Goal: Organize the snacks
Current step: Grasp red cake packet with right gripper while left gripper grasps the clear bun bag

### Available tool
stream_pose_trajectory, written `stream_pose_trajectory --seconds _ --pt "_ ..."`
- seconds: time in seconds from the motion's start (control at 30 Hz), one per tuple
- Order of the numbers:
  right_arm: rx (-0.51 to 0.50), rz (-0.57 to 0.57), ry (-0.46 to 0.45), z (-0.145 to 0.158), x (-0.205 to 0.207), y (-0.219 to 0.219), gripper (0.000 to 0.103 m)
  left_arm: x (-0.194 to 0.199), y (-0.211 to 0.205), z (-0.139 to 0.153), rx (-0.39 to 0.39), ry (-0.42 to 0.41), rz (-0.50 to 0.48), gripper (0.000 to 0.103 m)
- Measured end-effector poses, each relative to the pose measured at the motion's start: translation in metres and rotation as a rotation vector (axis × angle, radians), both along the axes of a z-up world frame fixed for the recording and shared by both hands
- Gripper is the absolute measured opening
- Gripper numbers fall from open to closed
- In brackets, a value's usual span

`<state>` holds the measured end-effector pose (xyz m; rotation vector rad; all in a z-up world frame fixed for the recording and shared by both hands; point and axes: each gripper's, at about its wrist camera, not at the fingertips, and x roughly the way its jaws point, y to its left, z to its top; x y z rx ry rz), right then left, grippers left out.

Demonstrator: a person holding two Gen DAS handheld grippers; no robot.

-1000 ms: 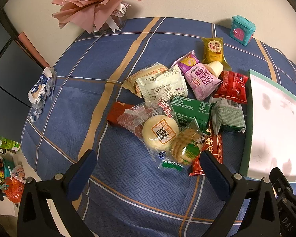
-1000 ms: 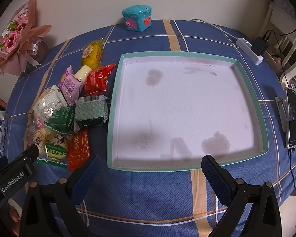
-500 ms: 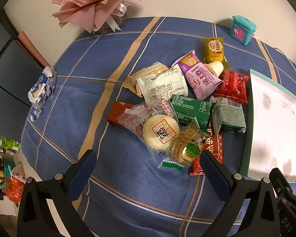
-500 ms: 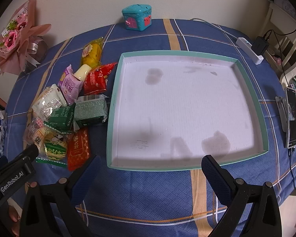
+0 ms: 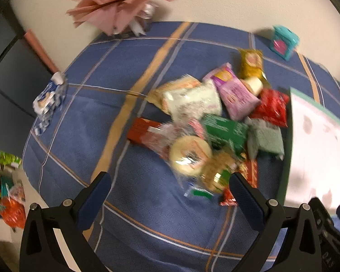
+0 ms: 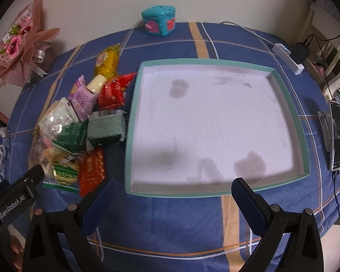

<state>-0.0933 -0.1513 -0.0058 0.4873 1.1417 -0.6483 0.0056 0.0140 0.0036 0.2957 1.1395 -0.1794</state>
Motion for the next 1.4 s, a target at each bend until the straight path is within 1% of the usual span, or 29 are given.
stream_pose_trajectory --seconds 0.1,0.13,0.17,0.33,0.4,0.5,0.53,0.6,0.67,0.73,0.8,0.9,1.0,1.07,1.17,1.27,1.4 --pt "0.011 0.035 -0.031 0.004 0.009 0.007 0.103 0.013 0.022 0.000 -0.030 0.007 0.079 0.103" --pt "0.020 0.066 -0.042 0.005 0.018 0.015 0.103 0.017 0.031 -0.001 -0.042 0.016 0.108 0.103" --pt "0.020 0.066 -0.042 0.005 0.018 0.015 0.103 0.021 0.038 -0.003 -0.050 0.023 0.129 0.103" --pt "0.059 0.141 -0.040 -0.002 0.043 0.040 0.103 0.033 0.063 -0.012 -0.078 0.066 0.199 0.103" --pt "0.080 0.176 -0.018 -0.011 0.055 0.052 0.103 0.038 0.064 -0.016 -0.096 0.092 0.201 0.103" --pt "0.093 0.195 -0.002 -0.019 0.061 0.058 0.102 0.042 0.061 -0.021 -0.114 0.119 0.184 0.103" --pt "0.096 0.202 0.006 -0.022 0.065 0.061 0.100 0.044 0.058 -0.022 -0.113 0.126 0.178 0.103" --pt "0.099 0.221 0.020 -0.030 0.071 0.066 0.094 0.046 0.053 -0.026 -0.118 0.143 0.167 0.103" --pt "0.102 0.232 0.035 -0.037 0.076 0.070 0.092 0.048 0.048 -0.029 -0.131 0.167 0.164 0.103" --pt "0.093 0.243 0.046 -0.042 0.079 0.073 0.091 0.052 0.045 -0.034 -0.141 0.193 0.164 0.103" --pt "0.059 0.273 0.057 -0.044 0.086 0.079 0.089 0.055 0.041 -0.038 -0.151 0.212 0.165 0.103" --pt "0.079 0.294 0.046 -0.046 0.091 0.083 0.087 0.059 0.035 -0.043 -0.160 0.229 0.166 0.103" --pt "0.066 0.299 0.062 -0.050 0.095 0.086 0.085 0.063 0.031 -0.047 -0.171 0.243 0.164 0.103" --pt "0.067 0.300 0.076 -0.054 0.098 0.086 0.081 0.065 0.028 -0.049 -0.169 0.251 0.161 0.103" --pt "0.087 0.302 0.090 -0.062 0.101 0.087 0.081 0.067 0.023 -0.054 -0.170 0.268 0.154 0.103" --pt "0.083 0.312 0.110 -0.070 0.101 0.090 0.081 0.071 0.020 -0.058 -0.171 0.273 0.165 0.103" --pt "0.098 0.314 0.122 -0.080 0.105 0.092 0.080 0.077 0.017 -0.065 -0.154 0.285 0.171 0.103"
